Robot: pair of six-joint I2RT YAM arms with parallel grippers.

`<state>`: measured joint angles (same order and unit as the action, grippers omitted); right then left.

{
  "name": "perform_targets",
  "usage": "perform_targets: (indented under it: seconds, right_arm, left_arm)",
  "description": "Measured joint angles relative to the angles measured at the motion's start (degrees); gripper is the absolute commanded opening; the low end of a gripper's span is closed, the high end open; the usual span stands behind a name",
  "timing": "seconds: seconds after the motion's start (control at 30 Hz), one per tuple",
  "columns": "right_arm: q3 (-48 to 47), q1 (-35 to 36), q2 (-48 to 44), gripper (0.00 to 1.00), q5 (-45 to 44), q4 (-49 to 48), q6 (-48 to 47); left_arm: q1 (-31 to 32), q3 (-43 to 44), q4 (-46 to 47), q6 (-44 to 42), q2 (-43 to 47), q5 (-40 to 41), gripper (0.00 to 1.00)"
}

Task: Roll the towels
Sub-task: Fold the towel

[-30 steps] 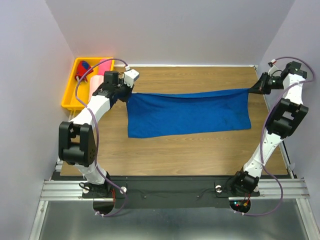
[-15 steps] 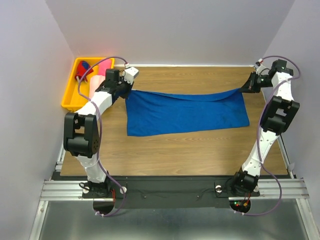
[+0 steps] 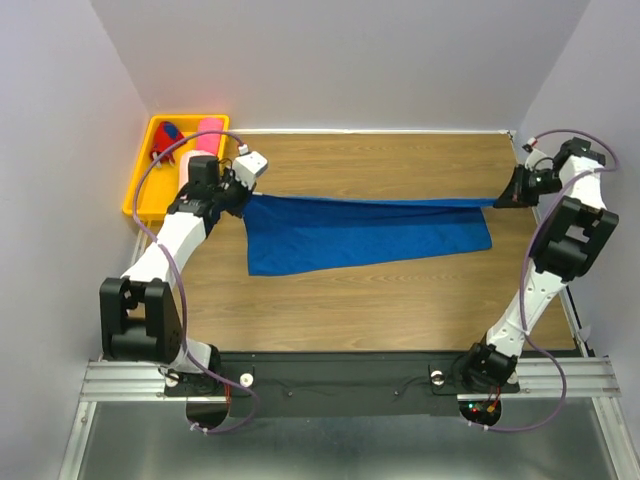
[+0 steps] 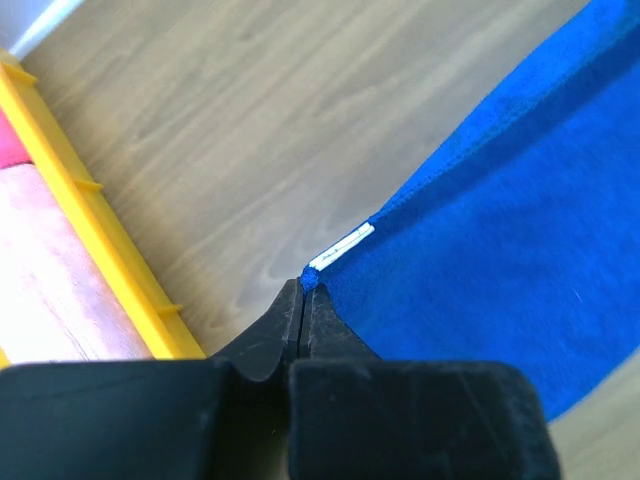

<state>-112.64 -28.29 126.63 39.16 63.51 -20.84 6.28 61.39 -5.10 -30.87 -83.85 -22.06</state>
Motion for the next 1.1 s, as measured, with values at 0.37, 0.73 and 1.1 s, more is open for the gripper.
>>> perform_targets:
  seconds: [0.37, 0.73, 1.1]
  right_arm:
    - [8.2, -0.61, -1.95, 0.01, -2.99, 3.96, -8.15]
    - [19.82, -0.61, -2.1, 0.01, -3.63, 4.09, -10.84]
    - [15.8, -0.61, -3.8, 0.0, -3.85, 5.05, -11.06]
  left_arm:
    - [0.04, -12.13, -4.52, -10.25, 7.17, -1.77, 0.0]
    - [0.02, -16.09, -4.39, -14.6, 7.72, -0.13, 0.02]
    - [0.02, -16.37, -5.42, -15.74, 10.27, -1.14, 0.02]
